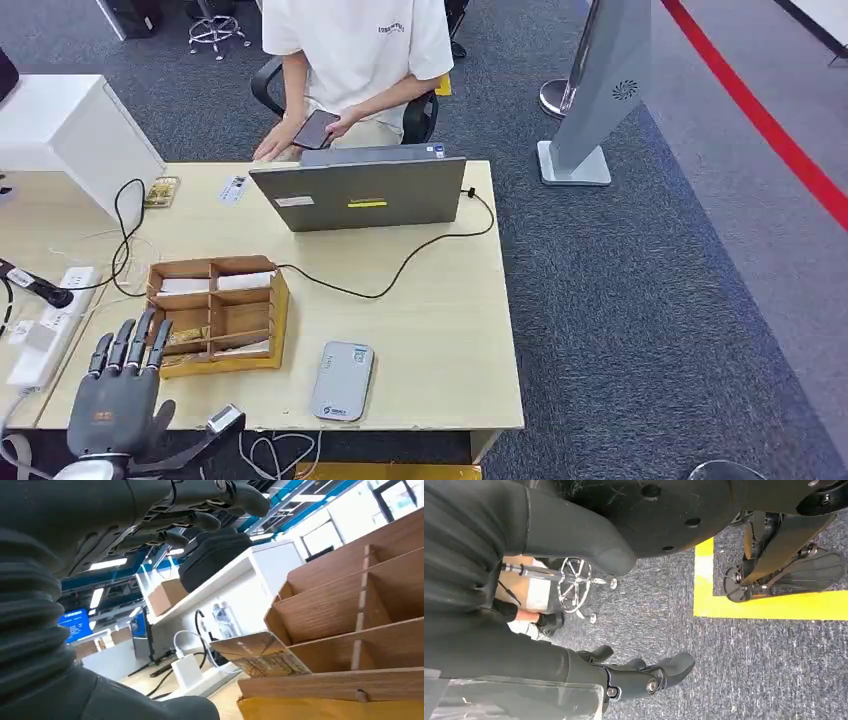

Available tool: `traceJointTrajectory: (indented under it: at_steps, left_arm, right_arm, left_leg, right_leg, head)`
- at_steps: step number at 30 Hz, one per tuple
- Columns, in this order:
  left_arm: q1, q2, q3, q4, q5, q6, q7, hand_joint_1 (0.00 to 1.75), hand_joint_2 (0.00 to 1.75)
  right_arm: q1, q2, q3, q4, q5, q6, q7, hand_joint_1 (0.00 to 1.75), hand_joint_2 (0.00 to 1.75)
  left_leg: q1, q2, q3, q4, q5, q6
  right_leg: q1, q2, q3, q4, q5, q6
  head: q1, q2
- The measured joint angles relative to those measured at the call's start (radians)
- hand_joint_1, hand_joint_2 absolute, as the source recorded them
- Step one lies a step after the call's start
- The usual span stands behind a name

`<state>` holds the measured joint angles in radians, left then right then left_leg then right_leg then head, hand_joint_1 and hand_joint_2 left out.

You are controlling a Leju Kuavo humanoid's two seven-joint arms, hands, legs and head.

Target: Pass the card to the sensor for recognition and then transmit it.

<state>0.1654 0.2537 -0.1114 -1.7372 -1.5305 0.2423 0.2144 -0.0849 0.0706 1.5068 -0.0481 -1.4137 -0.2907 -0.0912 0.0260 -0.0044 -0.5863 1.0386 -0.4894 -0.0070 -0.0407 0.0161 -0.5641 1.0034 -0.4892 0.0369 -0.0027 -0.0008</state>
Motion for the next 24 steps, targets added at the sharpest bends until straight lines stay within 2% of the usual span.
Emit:
traceJointTrajectory:
  at_steps: [12,24]
  left_arm:
    - [-0.071,-0.038,0.071,0.13,-0.002,0.07,-0.019,0.0,1.75]
    - [-0.103,-0.058,0.074,0.192,-0.002,0.071,-0.014,0.0,1.75]
  right_arm:
    - [-0.002,0.0,0.023,0.001,0.019,0.002,0.003,0.0,1.75]
    - [-0.002,0.0,0.027,0.002,0.022,0.002,0.004,0.0,1.75]
  left_leg:
    - [0.0,0.0,0.0,0.0,0.0,0.0]
    - [0.0,0.0,0.0,0.0,0.0,0.0]
  right_leg:
    - [0.0,0.0,0.0,0.0,0.0,0.0]
    - [0.0,0.0,0.0,0.0,0.0,0.0]
  head:
    - [0.0,0.0]
    - [0.0,0.0]
